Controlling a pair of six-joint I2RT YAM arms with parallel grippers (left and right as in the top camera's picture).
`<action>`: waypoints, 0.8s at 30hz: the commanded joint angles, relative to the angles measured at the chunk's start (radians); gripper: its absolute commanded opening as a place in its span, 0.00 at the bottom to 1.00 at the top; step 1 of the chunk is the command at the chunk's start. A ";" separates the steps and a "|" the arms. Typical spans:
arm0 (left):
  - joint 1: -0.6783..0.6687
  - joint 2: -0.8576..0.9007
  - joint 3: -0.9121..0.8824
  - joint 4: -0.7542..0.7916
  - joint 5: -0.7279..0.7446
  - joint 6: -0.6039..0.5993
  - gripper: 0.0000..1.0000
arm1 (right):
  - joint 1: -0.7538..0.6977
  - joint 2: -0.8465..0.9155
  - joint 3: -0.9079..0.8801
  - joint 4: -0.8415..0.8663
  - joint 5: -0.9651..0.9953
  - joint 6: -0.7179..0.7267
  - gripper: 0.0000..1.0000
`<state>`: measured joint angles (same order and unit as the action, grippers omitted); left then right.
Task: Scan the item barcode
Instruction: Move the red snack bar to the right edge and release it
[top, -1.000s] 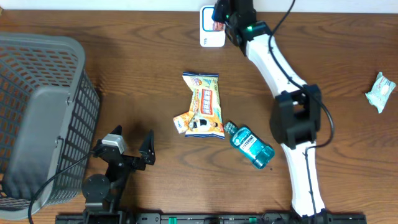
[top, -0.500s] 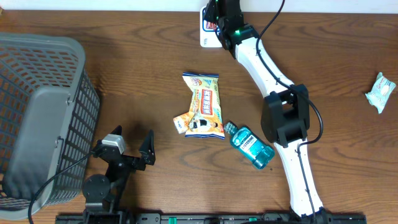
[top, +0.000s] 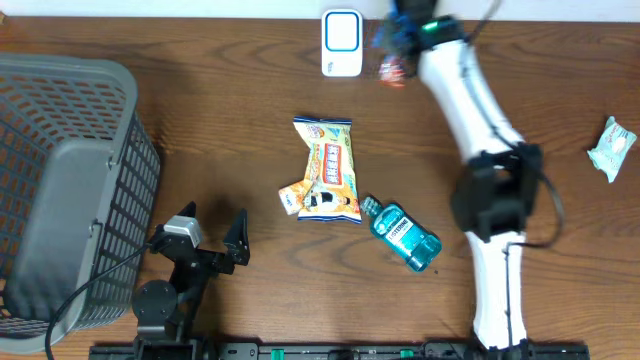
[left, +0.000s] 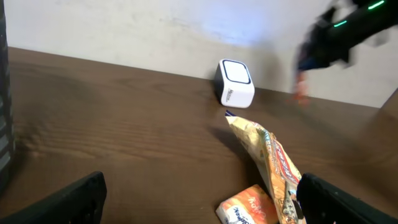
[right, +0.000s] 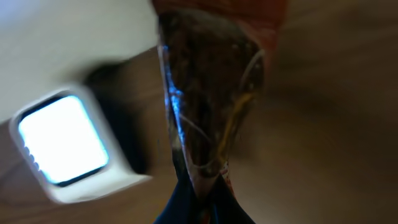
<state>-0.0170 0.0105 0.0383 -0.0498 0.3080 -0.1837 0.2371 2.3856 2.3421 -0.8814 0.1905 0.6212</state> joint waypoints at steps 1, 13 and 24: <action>-0.004 -0.005 -0.018 -0.031 0.004 -0.002 0.98 | -0.131 -0.084 0.021 -0.121 0.096 0.013 0.01; -0.004 -0.005 -0.018 -0.031 0.005 -0.002 0.98 | -0.512 0.048 -0.028 -0.177 0.114 -0.288 0.01; -0.004 -0.005 -0.018 -0.031 0.005 -0.002 0.98 | -0.745 0.107 -0.028 -0.198 0.113 -0.343 0.01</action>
<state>-0.0170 0.0105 0.0383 -0.0498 0.3080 -0.1837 -0.4496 2.5088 2.3100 -1.0687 0.2859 0.3271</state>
